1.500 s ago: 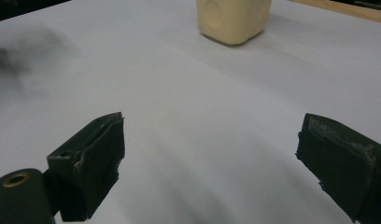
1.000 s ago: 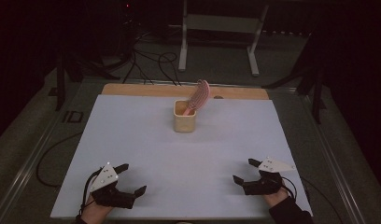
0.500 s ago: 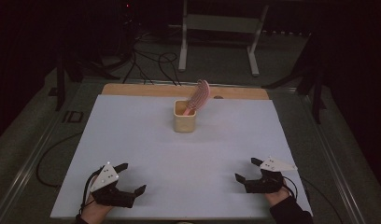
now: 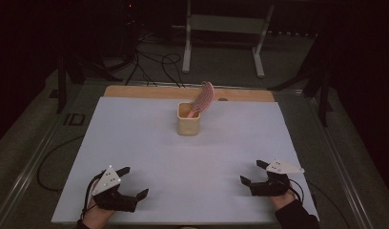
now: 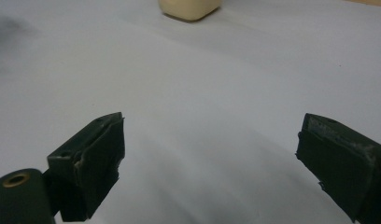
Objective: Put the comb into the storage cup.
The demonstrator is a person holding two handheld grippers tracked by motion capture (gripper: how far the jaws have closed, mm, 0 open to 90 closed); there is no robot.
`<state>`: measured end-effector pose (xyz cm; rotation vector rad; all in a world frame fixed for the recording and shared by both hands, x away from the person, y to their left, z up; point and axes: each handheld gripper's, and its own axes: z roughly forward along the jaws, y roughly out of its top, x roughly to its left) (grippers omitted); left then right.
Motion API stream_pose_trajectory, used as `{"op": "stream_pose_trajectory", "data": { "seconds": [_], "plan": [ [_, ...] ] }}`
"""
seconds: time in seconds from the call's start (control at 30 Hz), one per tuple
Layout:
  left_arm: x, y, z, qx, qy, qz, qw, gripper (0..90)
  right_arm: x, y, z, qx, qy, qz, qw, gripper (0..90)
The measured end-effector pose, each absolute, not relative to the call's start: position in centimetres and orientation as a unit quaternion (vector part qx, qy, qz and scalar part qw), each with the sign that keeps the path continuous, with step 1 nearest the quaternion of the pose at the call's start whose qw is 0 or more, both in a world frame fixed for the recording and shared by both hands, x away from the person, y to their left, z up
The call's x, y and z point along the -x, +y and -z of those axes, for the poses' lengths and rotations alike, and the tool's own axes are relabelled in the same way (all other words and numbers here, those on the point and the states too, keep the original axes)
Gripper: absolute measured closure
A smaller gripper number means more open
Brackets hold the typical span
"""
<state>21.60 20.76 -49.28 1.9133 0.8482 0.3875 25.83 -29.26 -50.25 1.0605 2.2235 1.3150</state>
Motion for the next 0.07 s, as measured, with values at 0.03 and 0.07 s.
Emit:
{"op": "stream_pose_trajectory", "data": {
  "seconds": [0.03, 0.07],
  "plan": [
    [-21.60, 20.76, 49.27, -0.786, 0.348, -0.159, 0.486, 0.2, -25.81, -29.23, 50.22, -0.374, 0.784, -0.465, 0.172, 7.8],
    [-21.61, 20.76, 49.26, -0.786, 0.349, -0.159, 0.486, 0.3, -25.80, -29.23, 50.19, -0.373, 0.784, -0.465, 0.173, 7.8]
  ]
}}
